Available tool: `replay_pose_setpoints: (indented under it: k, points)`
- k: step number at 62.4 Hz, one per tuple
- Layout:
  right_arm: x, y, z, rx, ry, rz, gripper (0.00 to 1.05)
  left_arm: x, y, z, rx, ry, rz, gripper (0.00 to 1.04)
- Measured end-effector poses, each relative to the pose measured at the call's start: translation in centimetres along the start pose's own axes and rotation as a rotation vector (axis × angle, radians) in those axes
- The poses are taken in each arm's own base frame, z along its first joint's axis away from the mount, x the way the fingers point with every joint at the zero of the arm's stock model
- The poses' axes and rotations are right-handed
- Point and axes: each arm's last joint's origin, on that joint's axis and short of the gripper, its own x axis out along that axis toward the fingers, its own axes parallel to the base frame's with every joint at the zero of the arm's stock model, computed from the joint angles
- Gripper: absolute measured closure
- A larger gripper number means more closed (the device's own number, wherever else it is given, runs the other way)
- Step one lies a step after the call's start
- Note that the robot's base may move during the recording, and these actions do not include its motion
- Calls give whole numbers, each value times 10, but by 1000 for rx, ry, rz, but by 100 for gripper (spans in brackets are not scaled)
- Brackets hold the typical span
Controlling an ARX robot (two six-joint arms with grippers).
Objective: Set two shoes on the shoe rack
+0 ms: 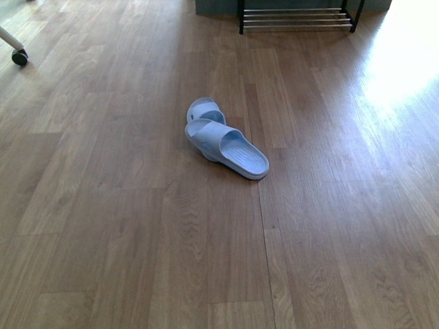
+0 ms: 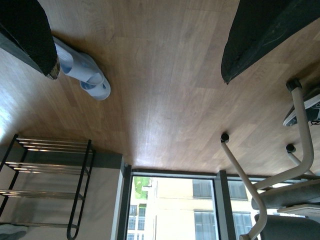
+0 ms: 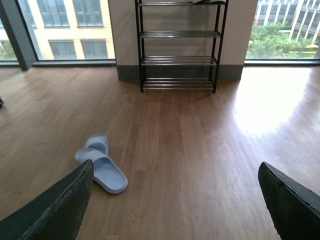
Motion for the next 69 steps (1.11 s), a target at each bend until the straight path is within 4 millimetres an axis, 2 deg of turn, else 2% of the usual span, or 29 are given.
replay_pose_setpoints:
  k: [69]
  points:
    - [0,0,0,0,0,0,9,0,0,0,0,0,0,9]
